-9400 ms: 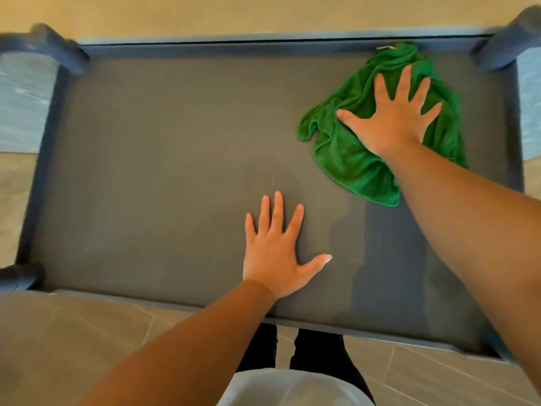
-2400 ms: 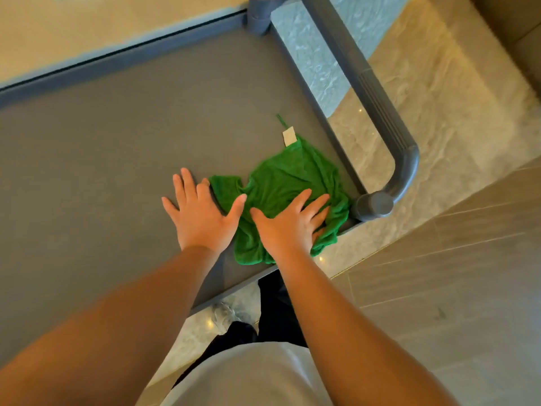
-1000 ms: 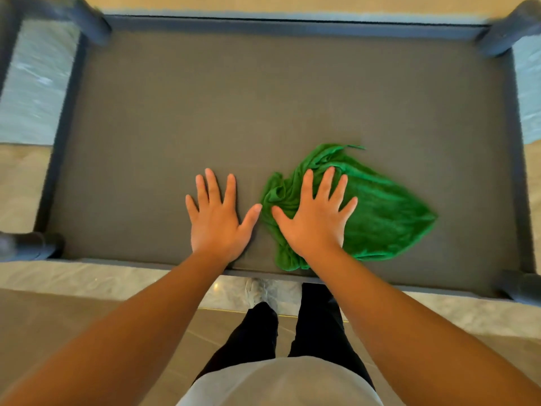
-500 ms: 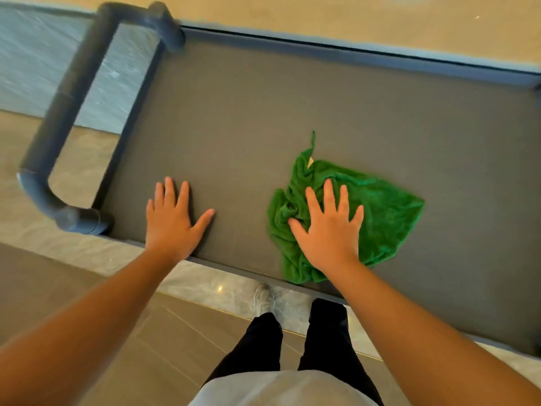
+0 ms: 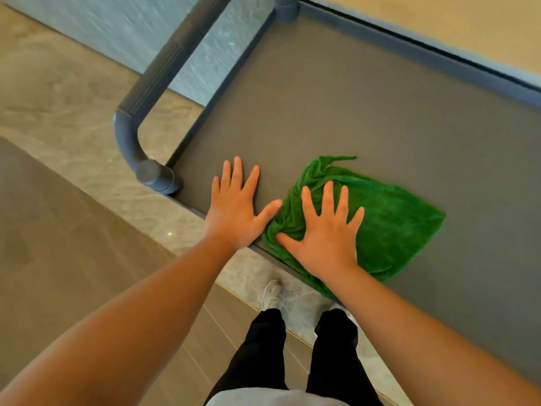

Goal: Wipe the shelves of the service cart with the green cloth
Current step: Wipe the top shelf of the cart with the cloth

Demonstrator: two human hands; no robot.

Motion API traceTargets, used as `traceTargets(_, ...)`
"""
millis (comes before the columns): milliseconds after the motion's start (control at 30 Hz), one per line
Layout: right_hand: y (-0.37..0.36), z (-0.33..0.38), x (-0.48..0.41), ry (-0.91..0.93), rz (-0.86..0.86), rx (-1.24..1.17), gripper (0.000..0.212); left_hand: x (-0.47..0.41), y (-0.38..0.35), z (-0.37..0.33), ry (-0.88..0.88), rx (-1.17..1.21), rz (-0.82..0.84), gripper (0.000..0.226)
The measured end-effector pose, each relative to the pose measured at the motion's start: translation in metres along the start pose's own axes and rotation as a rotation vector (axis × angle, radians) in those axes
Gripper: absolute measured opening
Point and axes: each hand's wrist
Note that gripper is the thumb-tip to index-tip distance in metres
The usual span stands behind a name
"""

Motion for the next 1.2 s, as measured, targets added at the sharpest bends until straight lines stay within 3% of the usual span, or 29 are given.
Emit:
traceTargets(233, 0.004, 0.047, -0.038, 0.121, 0.007, 0.074, 0.090, 0.008, 0.002, 0.004, -0.129, 0.258, -0.119, 0.101)
traceTargets(533, 0.011, 0.065, -0.082, 0.262, -0.048, 0.108, 0.099, 0.007, 0.004, 0.004, -0.102, 0.395, -0.263, 0.108)
traceTargets(967, 0.051, 0.090, -0.222, 0.208, -0.157, -0.012, 0.088, 0.006, 0.001, 0.001, -0.047, 0.217, -0.194, 0.109)
traceTargets(1100, 0.055, 0.099, -0.241, 0.129, -0.160, -0.032, 0.096, 0.005, 0.002, 0.001, -0.039, 0.196, -0.183, 0.110)
traceTargets(1200, 0.049, 0.101, -0.225, 0.208, -0.153, 0.061, 0.102, 0.006, 0.001, 0.002, -0.044, 0.186, -0.189, 0.109)
Point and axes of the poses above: each hand's wrist, its own x-axis away from the middle knuckle, its own y-axis out of the back of the hand, z = x × y, and after that the axes turned 1 degree about -x, right-handed
